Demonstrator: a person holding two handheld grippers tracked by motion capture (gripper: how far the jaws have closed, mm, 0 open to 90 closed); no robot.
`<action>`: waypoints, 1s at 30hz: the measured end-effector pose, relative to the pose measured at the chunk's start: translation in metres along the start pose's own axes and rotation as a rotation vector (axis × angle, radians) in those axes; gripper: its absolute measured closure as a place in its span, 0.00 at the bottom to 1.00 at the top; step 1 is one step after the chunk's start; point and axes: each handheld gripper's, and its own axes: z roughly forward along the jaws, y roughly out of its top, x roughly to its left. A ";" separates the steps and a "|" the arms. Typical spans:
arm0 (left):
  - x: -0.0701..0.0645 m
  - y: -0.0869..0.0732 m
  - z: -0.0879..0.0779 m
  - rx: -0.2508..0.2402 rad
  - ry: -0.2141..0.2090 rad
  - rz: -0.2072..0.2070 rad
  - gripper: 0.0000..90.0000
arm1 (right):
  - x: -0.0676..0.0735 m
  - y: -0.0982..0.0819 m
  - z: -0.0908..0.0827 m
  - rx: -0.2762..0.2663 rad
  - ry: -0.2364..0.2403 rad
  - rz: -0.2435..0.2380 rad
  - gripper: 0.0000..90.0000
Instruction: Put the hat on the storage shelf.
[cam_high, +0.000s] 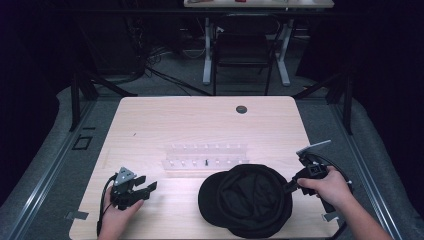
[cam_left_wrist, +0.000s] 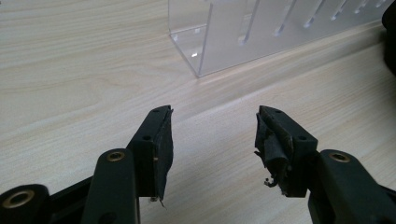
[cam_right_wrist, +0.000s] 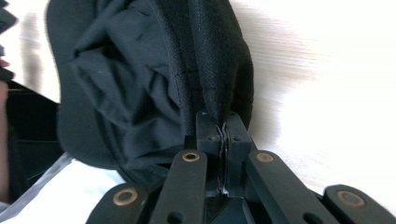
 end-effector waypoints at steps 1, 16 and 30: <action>0.000 0.000 0.000 0.000 0.001 0.001 0.51 | 0.002 0.000 -0.002 0.001 -0.001 0.001 0.98; 0.000 0.000 0.000 -0.002 0.000 0.001 0.51 | 0.029 -0.003 -0.024 -0.015 0.125 0.014 0.98; 0.000 0.000 0.000 -0.004 0.000 -0.006 0.52 | 0.066 -0.001 -0.049 -0.026 0.226 -0.058 0.98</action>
